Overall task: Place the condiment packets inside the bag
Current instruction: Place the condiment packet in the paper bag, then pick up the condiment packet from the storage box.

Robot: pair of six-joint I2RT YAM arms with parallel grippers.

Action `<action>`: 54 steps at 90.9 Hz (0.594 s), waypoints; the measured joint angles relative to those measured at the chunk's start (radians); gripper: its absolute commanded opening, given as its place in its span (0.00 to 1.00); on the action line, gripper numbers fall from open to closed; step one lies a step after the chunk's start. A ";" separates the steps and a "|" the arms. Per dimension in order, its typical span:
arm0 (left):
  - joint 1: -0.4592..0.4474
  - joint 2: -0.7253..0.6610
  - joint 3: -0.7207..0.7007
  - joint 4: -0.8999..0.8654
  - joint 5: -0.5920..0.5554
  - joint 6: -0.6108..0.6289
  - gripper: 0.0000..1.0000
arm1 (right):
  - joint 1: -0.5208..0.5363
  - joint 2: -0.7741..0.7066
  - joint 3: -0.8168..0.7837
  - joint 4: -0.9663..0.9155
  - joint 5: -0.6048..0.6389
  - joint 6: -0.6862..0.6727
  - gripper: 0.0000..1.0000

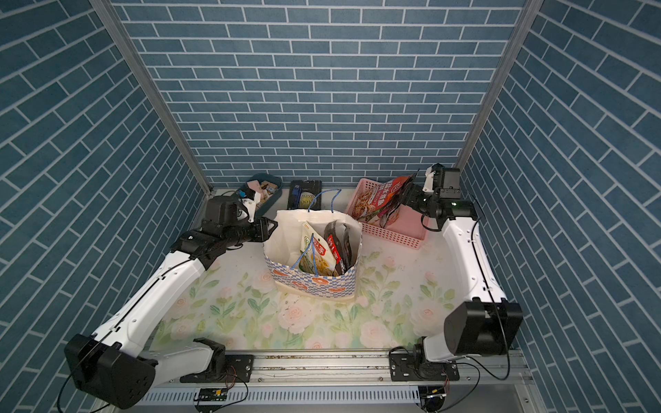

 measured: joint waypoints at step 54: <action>0.000 0.000 -0.016 0.000 -0.006 0.000 0.41 | -0.004 -0.127 -0.508 0.389 -0.137 -0.190 0.66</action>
